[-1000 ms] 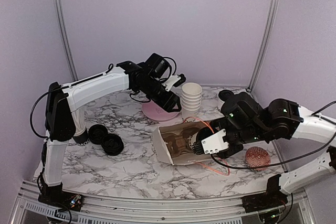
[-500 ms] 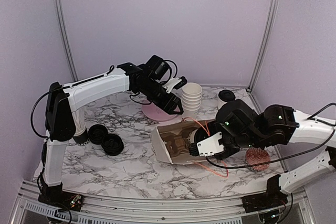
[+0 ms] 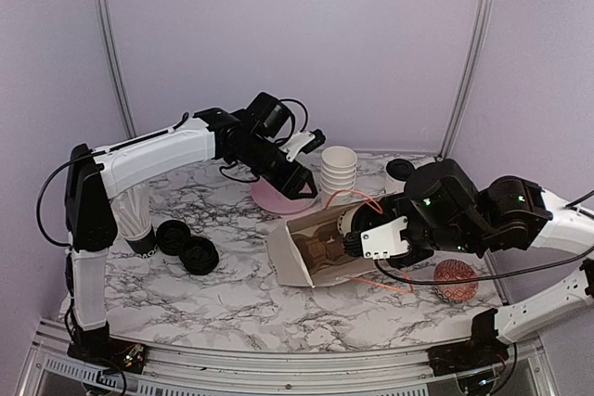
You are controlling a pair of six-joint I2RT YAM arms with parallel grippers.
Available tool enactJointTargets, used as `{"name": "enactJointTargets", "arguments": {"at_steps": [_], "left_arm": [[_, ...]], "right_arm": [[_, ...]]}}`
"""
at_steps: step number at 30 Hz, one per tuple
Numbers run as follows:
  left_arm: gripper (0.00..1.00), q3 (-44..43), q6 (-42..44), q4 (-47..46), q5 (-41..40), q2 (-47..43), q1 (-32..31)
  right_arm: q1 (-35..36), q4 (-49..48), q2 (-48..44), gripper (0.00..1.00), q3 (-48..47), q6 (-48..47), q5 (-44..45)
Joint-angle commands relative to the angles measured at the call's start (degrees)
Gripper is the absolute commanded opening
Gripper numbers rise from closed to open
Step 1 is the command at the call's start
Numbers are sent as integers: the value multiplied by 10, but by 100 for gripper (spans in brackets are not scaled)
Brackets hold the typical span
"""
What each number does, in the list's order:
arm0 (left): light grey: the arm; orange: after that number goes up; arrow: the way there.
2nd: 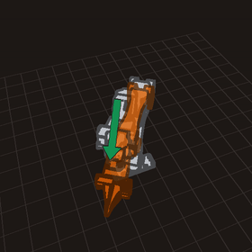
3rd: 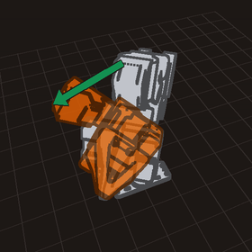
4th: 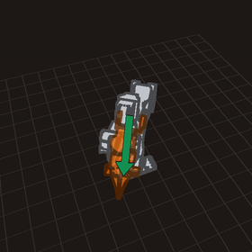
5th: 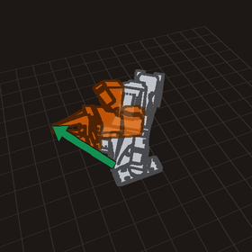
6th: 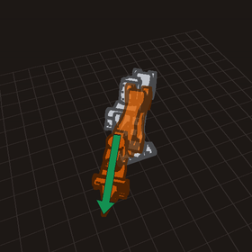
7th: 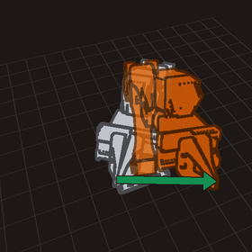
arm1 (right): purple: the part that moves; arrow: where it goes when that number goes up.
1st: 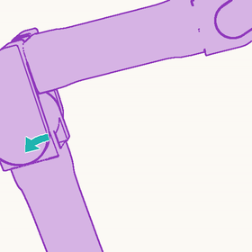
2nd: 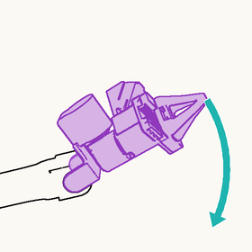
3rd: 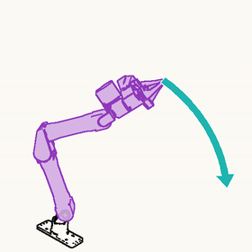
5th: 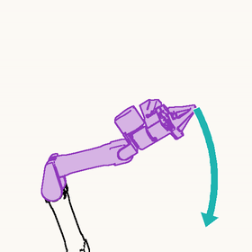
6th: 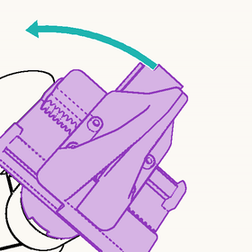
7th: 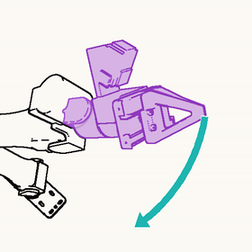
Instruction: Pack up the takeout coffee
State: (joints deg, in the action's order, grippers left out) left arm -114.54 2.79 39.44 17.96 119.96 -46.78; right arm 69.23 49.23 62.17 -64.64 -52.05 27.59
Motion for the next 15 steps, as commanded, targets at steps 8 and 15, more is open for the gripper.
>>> {"name": "enactJointTargets", "arguments": {"at_steps": [8, 15], "left_arm": [[66, 281, 179, -187, 40, -385, -21], [68, 238, 224, -185, 51, -359, -111]], "right_arm": [[3, -19, -18, 53, 9, 7, 11], [3, -25, -9, 53, 7, 7, 9]]}}
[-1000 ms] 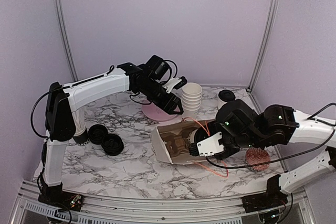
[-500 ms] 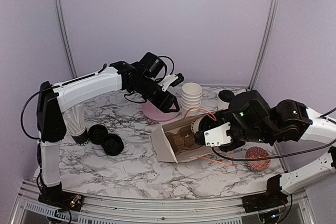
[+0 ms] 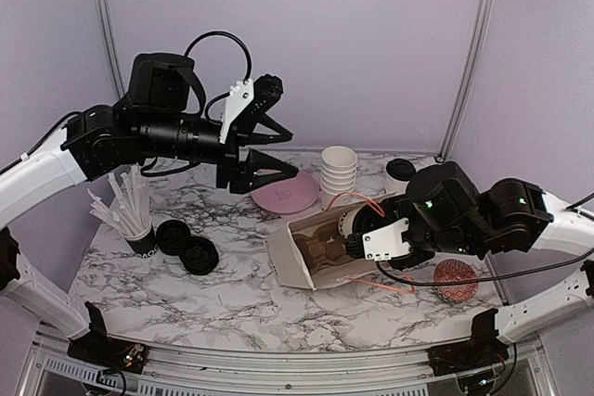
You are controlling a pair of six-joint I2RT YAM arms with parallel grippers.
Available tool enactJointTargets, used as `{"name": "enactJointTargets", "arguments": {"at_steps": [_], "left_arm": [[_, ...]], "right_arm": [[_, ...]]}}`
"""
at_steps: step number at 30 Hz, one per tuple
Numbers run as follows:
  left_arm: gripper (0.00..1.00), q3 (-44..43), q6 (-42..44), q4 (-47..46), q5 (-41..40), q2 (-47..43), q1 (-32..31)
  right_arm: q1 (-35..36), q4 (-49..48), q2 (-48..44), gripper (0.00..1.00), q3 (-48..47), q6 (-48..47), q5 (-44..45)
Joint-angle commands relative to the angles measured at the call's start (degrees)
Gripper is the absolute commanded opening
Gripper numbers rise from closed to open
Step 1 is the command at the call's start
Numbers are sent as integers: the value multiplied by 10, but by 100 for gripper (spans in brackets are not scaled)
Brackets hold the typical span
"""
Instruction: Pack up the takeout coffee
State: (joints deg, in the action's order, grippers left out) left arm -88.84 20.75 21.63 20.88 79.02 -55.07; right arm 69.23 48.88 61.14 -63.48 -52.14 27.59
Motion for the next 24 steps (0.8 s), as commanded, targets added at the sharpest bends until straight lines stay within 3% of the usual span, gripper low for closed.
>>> {"name": "enactJointTargets", "arguments": {"at_steps": [1, 11, 16, 20, 24], "left_arm": [[67, -27, 51, -6, 23, 61, -34], [46, -111, 60, 28, 64, 150, -74], [28, -143, 31, 31, 66, 187, -85], [8, -153, 18, 30, 64, 202, -85], [0, -159, -12, 13, 12, 207, -84]], "right_arm": [[3, -22, 1, 53, -3, 8, 9], [1, -24, 5, 53, -3, 8, 14], [1, -28, 3, 53, 7, 4, 8], [2, -23, -3, 53, 7, 4, 7], [1, 2, -9, 53, 1, 8, 0]]}}
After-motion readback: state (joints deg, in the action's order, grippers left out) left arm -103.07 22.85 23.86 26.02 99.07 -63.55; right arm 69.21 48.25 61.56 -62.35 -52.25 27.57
